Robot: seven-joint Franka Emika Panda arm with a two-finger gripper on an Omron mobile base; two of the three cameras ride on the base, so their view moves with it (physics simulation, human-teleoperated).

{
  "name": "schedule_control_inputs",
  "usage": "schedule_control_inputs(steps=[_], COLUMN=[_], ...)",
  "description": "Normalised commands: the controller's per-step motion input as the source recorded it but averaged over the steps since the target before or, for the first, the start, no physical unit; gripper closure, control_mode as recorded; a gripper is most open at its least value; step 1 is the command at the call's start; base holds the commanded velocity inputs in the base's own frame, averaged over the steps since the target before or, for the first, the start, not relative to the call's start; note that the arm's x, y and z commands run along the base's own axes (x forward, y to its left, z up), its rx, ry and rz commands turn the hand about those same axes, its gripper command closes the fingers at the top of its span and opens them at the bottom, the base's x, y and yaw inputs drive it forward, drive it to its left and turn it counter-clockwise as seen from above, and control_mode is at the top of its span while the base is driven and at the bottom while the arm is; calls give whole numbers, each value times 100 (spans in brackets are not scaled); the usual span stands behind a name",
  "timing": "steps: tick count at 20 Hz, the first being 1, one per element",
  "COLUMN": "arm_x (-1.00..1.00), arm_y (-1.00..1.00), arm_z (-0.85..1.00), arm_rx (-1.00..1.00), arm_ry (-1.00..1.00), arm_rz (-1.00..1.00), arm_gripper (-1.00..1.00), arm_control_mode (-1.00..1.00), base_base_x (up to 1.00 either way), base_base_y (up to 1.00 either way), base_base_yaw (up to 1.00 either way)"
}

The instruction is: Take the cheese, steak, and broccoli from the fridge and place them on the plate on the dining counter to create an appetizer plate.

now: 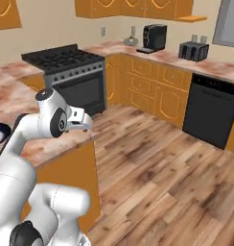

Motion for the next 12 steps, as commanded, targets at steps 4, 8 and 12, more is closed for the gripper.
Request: schedule_control_inputs(steps=[4, 8, 12], arm_x=[0, 0, 0], arm_y=[0, 0, 0], arm_z=[0, 0, 0], arm_rx=[0, 0, 0], arm_ry=[0, 0, 0], arm_rz=[0, 0, 0], arm_gripper=[-100, -100, -100], arm_control_mode=[100, 100, 100], base_base_x=[0, 0, 0], base_base_y=[0, 0, 0], base_base_yaw=[-97, -95, -96])
